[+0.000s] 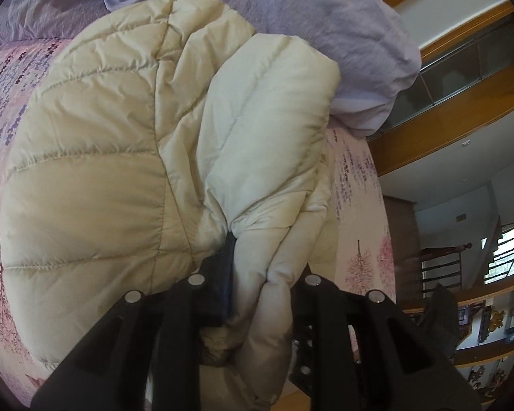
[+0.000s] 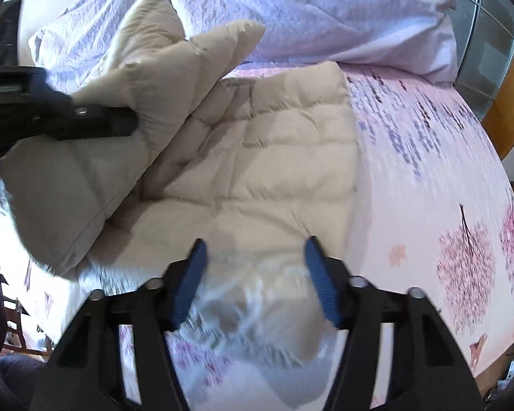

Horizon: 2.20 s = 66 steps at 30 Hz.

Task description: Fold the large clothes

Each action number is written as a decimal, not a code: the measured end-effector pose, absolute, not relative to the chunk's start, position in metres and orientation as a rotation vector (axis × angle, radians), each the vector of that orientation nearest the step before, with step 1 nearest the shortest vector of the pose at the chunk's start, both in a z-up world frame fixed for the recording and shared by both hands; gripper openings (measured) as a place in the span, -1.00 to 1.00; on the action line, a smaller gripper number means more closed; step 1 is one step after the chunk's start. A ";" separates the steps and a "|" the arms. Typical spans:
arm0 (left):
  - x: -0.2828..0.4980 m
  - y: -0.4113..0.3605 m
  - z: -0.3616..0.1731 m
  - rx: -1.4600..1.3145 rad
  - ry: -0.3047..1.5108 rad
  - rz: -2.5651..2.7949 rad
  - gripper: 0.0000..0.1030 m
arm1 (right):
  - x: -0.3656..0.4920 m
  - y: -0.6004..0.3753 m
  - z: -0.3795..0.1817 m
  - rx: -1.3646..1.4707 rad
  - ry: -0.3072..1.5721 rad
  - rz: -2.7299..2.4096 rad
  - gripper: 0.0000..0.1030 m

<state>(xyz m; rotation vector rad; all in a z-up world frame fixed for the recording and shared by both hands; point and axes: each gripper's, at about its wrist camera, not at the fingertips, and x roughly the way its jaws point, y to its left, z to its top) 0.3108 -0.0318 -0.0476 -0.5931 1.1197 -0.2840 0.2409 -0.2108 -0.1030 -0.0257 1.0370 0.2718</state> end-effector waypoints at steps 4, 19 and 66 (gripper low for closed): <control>0.314 -0.038 -0.054 -0.583 1.133 -0.268 -0.59 | 0.232 -0.222 -0.110 -0.023 1.061 0.283 -0.33; 0.305 -0.102 -0.031 -0.542 1.109 -0.414 -0.58 | 0.236 -0.236 -0.128 0.058 1.076 0.275 -0.42; 0.319 0.011 -0.082 -0.280 1.139 0.020 0.42 | 0.279 -0.199 -0.022 0.085 0.902 0.194 0.27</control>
